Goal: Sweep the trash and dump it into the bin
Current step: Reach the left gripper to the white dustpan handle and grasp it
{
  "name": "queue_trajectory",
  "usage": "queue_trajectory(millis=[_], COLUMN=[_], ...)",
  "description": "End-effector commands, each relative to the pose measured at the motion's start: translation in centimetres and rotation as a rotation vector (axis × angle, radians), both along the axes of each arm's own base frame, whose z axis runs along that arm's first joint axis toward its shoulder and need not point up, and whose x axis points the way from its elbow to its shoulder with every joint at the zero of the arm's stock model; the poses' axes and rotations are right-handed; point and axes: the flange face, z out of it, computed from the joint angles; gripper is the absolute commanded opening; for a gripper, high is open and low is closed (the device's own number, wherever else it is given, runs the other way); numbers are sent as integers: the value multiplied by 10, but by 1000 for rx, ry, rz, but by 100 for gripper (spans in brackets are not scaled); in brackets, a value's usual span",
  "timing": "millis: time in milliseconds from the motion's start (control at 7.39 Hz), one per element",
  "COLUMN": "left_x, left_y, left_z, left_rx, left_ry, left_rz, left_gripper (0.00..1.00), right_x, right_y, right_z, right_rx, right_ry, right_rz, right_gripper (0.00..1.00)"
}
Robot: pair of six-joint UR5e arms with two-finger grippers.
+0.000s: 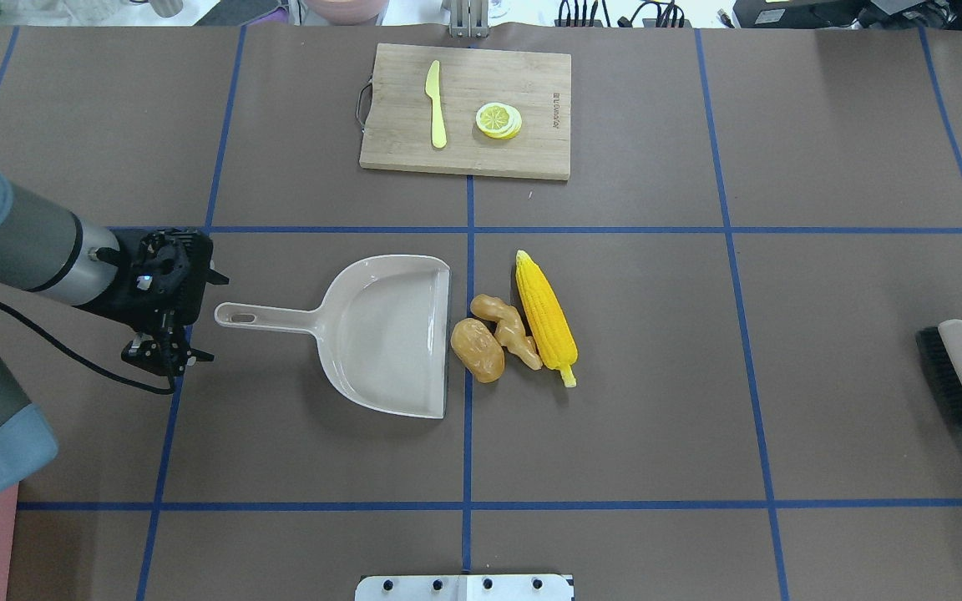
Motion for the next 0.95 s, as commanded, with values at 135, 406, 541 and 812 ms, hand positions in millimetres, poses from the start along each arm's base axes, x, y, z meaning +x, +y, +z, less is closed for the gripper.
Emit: queue_trajectory(millis=[135, 406, 541, 812], left_x=[37, 43, 49, 54], left_y=[-21, -26, -25, -29], left_z=[-18, 3, 6, 12], left_rx=[-37, -80, -84, -72], left_ry=[-27, -57, -67, -50], left_rz=[15, -40, -48, -79], left_gripper=[99, 99, 99, 99], right_x=[-4, -3, -3, 0], right_y=[2, 3, 2, 3], right_z=[-3, -6, -8, -31], right_rx=[-8, 9, 13, 42], right_ry=[-3, -22, -26, -52], right_rz=[-3, -4, -4, 0], right_gripper=[36, 36, 16, 0])
